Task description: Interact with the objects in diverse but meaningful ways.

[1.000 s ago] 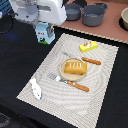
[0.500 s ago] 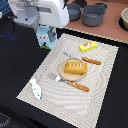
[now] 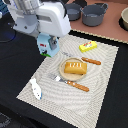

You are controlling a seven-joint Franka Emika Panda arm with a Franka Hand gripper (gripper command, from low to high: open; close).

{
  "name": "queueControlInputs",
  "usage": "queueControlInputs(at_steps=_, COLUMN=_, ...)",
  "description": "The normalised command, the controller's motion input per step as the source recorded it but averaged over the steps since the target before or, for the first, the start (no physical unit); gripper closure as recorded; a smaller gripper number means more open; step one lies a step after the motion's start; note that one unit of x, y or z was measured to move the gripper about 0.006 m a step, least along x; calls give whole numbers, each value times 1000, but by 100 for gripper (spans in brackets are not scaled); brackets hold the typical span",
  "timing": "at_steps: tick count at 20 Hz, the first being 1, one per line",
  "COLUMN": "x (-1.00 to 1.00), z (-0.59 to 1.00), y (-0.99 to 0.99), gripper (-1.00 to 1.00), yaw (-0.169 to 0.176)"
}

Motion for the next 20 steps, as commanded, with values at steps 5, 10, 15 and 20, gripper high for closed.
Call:
queueControlInputs(at_steps=5, x=810, z=35, y=-647, gripper=100, yaw=-71)
queueControlInputs(at_steps=10, x=807, z=22, y=-665, gripper=100, yaw=-69)
queueControlInputs(at_steps=15, x=737, z=0, y=-690, gripper=100, yaw=-72)
queueControlInputs(at_steps=20, x=538, z=-6, y=-583, gripper=100, yaw=-87)
